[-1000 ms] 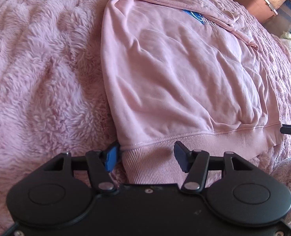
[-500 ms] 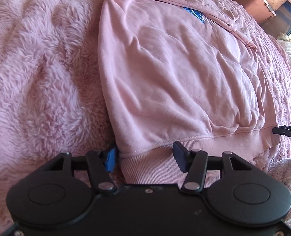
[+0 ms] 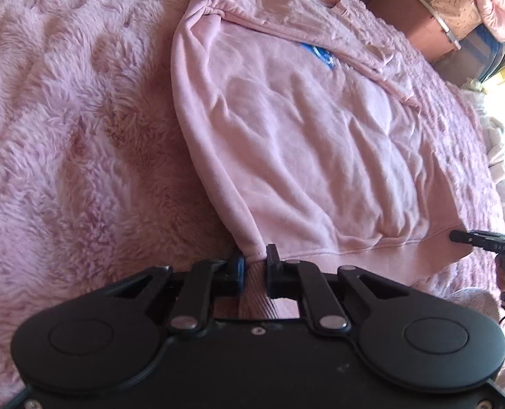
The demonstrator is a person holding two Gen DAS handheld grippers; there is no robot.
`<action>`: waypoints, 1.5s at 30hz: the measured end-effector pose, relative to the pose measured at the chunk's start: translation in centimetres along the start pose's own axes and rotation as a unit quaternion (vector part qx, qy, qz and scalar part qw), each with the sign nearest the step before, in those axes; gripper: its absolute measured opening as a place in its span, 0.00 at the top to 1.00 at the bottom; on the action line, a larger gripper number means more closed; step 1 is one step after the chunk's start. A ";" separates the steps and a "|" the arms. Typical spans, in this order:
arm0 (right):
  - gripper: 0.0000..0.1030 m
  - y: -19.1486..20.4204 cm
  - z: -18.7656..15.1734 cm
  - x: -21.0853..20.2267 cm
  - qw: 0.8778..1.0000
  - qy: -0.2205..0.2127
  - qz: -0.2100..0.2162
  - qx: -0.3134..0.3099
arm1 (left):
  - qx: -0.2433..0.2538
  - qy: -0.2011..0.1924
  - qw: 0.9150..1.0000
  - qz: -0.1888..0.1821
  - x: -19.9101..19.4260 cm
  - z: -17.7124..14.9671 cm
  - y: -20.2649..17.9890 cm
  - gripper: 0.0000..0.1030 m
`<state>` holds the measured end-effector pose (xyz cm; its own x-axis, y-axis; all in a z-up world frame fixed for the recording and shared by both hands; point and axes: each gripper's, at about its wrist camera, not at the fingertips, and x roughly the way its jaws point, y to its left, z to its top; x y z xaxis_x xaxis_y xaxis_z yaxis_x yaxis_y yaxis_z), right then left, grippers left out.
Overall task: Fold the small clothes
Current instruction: 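Move both grippers to the sweatshirt hem and close them on it, then lift the hem with both grippers, fold it toward the collar, open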
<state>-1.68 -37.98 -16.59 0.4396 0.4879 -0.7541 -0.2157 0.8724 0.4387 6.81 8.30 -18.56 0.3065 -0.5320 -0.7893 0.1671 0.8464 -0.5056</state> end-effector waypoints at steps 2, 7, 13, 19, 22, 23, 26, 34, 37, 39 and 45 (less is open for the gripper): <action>0.89 0.2 0.4 -0.7 1.000 -0.018 0.016 0.007 | -0.004 -0.014 1.000 -0.022 -1.1 0.6 -0.3 0.92; 0.90 0.9 2.0 -1.9 0.998 -0.048 0.039 0.014 | 0.006 -0.035 0.998 -0.050 -2.8 2.8 -2.5 0.93; 0.90 1.2 6.2 -3.7 0.990 -0.110 0.075 0.037 | 0.016 -0.087 0.994 -0.069 -5.1 9.0 -4.1 0.93; 0.91 -0.4 11.8 -4.3 0.978 -0.169 0.094 0.073 | 0.016 -0.114 0.990 -0.081 -5.3 16.2 -4.6 0.93; 0.91 -1.6 15.4 -4.1 0.971 -0.200 0.096 0.089 | 0.002 -0.136 0.986 -0.092 -5.2 20.8 -4.3 0.93; 0.91 -2.1 16.8 -3.9 0.969 -0.209 0.096 0.096 | -0.005 -0.143 0.985 -0.098 -5.1 22.5 -4.1 0.93; 0.91 -4.1 20.9 -2.9 0.959 -0.230 0.106 0.124 | -0.025 -0.158 0.981 -0.112 -4.4 27.1 -3.1 0.93; 0.91 -9.0 30.1 2.9 0.945 -0.245 0.103 0.189 | -0.085 -0.153 0.979 -0.108 1.7 38.2 1.1 0.93; 0.91 -10.1 32.4 5.4 0.945 -0.241 0.087 0.203 | -0.112 -0.147 0.976 -0.112 4.7 40.0 3.1 0.93; 0.91 -10.8 33.3 6.5 0.943 -0.241 0.088 0.214 | -0.126 -0.143 0.975 -0.112 6.4 40.7 4.3 0.93; 0.91 -13.0 34.7 10.4 0.941 -0.213 0.056 0.256 | -0.197 -0.104 0.970 -0.098 11.5 42.6 7.8 0.90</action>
<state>35.99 -45.25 -13.16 0.7729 0.4237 -0.4723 0.1194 0.6340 0.7641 51.57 9.78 -16.68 0.4940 -0.6308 -0.5984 -0.1171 0.6337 -0.7646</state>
